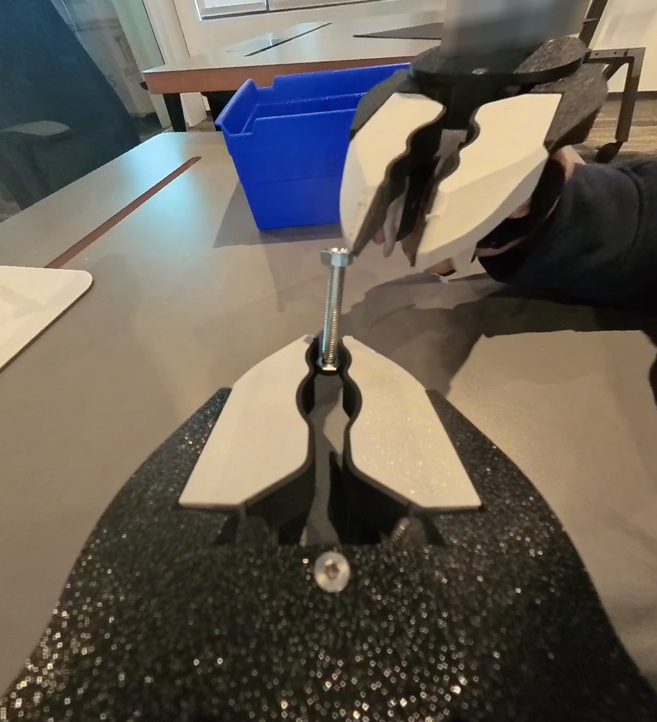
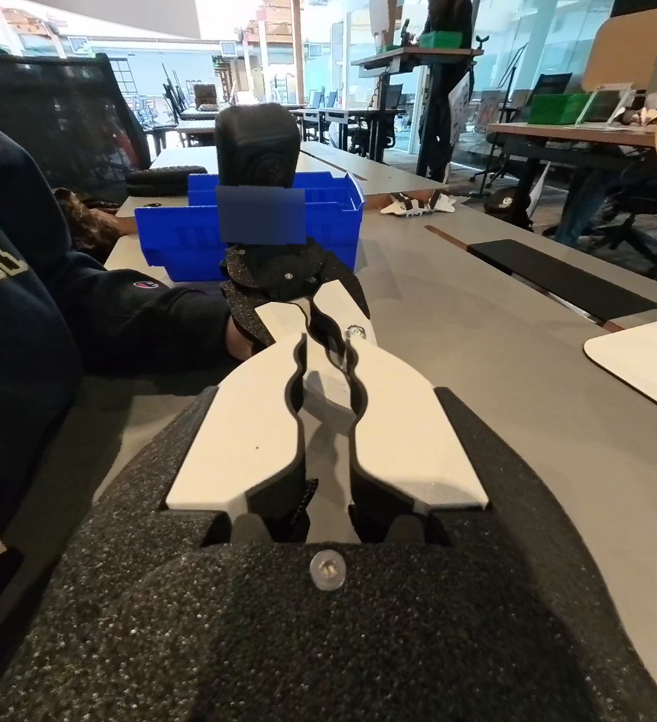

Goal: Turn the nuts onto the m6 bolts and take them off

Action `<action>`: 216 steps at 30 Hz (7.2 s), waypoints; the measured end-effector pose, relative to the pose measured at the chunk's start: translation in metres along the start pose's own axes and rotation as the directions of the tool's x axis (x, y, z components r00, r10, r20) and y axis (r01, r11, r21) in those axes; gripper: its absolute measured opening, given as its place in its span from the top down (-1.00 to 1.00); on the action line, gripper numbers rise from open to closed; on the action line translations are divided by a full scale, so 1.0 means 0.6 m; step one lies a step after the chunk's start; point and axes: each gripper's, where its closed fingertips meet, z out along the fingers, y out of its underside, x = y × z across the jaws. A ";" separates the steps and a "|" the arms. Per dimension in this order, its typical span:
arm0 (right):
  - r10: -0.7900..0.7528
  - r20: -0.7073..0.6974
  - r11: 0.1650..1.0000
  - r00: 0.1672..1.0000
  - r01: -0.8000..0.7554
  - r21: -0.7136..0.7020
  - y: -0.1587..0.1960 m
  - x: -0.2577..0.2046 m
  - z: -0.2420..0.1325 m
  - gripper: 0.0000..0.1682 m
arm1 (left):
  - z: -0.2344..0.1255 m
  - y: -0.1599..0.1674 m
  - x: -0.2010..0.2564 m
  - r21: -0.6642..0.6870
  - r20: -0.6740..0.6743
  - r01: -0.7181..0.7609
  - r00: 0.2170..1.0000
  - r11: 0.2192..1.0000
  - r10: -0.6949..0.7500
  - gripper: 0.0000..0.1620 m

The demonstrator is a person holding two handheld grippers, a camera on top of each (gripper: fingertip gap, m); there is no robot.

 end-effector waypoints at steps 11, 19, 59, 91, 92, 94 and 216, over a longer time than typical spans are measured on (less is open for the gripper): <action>-0.019 -0.022 1.000 1.000 0.019 -0.002 0.000 0.004 -0.001 0.80 | 0.000 0.000 0.000 -0.002 -0.001 0.001 1.000 1.000 -0.001 0.90; -0.031 -0.074 1.000 0.997 0.030 -0.003 0.001 0.017 0.000 0.76 | 0.000 0.000 -0.001 -0.003 -0.003 0.002 1.000 1.000 -0.002 0.90; -0.045 -0.181 0.999 0.982 0.041 -0.027 -0.015 -0.012 -0.082 0.90 | -0.012 -0.014 -0.011 0.076 0.030 0.027 0.999 0.997 -0.030 0.89; 0.009 -0.171 0.915 0.985 -0.078 -0.396 0.112 -0.132 -0.128 0.87 | -0.021 -0.030 0.005 0.151 -0.062 0.059 0.997 0.987 -0.050 0.89; -0.015 -0.209 0.933 0.978 -0.061 -0.354 0.082 -0.109 -0.113 0.87 | -0.021 -0.030 0.009 0.152 -0.077 0.057 0.996 0.987 -0.045 0.89; -0.050 -0.252 0.958 0.967 -0.025 -0.286 0.027 -0.073 -0.082 0.87 | -0.019 -0.030 0.014 0.148 -0.093 0.049 0.995 0.988 -0.035 0.89; 0.022 -0.551 0.932 0.834 -0.216 -0.291 0.076 0.006 -0.112 0.88 | -0.015 -0.029 0.026 0.135 -0.126 0.028 0.992 0.990 -0.010 0.89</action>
